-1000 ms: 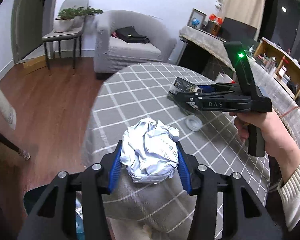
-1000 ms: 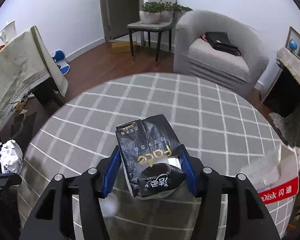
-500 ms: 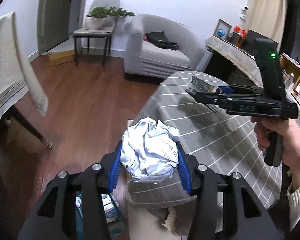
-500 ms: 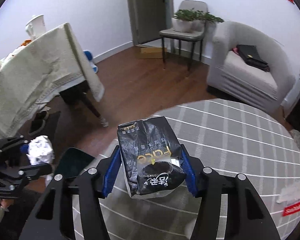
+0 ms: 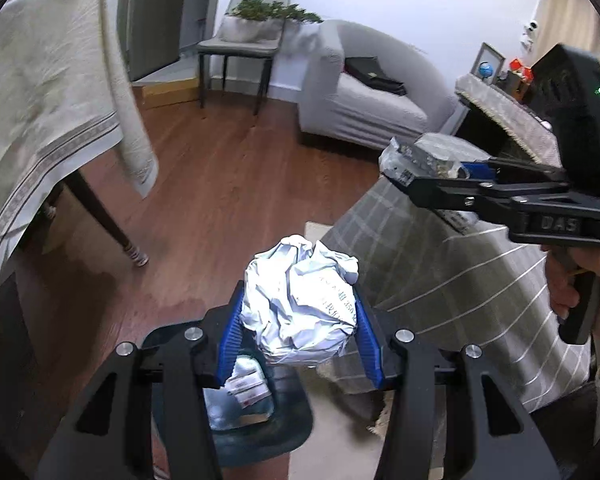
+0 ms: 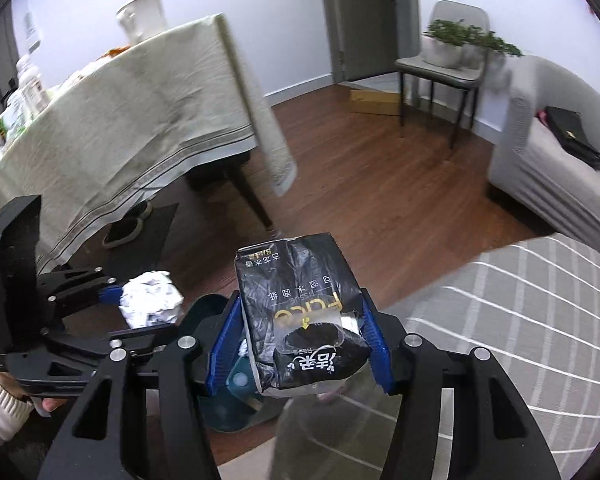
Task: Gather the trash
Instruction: 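Carry the foil ball with the left tool over the teal bin and open it, then open the right tool to drop the black snack bag into the teal bin, then move both open tools back over the table, then grasp the white plastic cap with the left tool while the right tool grasps the SanDisk box, then carry the cap with the left tool over the teal bin and open it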
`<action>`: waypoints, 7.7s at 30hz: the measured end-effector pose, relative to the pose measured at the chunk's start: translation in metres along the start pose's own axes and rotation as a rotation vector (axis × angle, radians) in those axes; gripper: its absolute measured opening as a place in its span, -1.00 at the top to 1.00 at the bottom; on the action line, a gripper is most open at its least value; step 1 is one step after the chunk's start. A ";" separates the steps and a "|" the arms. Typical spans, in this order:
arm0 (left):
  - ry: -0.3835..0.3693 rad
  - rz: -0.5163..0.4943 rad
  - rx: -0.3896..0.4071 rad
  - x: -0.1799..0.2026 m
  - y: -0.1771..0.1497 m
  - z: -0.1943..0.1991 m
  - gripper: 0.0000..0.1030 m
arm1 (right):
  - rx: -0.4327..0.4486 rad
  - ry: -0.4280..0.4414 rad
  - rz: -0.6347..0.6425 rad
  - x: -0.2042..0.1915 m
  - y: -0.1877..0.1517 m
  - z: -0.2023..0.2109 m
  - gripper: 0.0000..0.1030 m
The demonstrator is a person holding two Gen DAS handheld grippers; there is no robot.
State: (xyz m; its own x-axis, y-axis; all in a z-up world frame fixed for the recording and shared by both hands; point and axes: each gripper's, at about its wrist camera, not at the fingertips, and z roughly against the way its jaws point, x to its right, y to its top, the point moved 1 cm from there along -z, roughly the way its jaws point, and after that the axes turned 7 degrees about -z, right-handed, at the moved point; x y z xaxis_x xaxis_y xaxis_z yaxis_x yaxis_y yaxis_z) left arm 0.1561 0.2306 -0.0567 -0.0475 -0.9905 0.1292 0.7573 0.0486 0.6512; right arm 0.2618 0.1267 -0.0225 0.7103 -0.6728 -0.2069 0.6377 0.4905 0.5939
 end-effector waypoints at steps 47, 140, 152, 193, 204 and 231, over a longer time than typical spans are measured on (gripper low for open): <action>0.073 0.054 -0.423 -0.103 -0.160 -0.068 -0.02 | -0.417 0.038 0.116 -0.121 -0.045 -0.171 0.07; -0.161 -0.457 0.022 0.260 0.071 -0.080 -0.17 | 0.444 -0.559 -0.329 0.222 -0.114 0.245 -0.32; -0.124 -0.506 -0.053 0.294 0.072 -0.124 0.00 | 0.444 -0.552 -0.422 0.260 -0.148 0.267 -0.34; -0.209 -0.353 0.005 0.253 0.059 -0.076 0.37 | 0.289 -0.493 -0.463 0.285 -0.120 0.192 0.98; -0.163 -0.250 0.050 0.195 0.048 -0.049 0.37 | 0.301 -0.446 -0.396 0.247 -0.089 0.182 0.98; -0.004 -0.074 0.038 0.046 0.007 -0.007 0.38 | 0.251 -0.196 -0.162 0.082 0.002 0.090 0.98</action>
State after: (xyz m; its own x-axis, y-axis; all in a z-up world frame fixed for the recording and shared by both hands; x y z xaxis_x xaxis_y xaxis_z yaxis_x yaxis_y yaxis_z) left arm 0.1635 0.1842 -0.0513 -0.1048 -0.9911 0.0826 0.7262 -0.0195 0.6872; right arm 0.2948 0.0225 0.0320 0.5199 -0.8360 -0.1757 0.6269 0.2337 0.7433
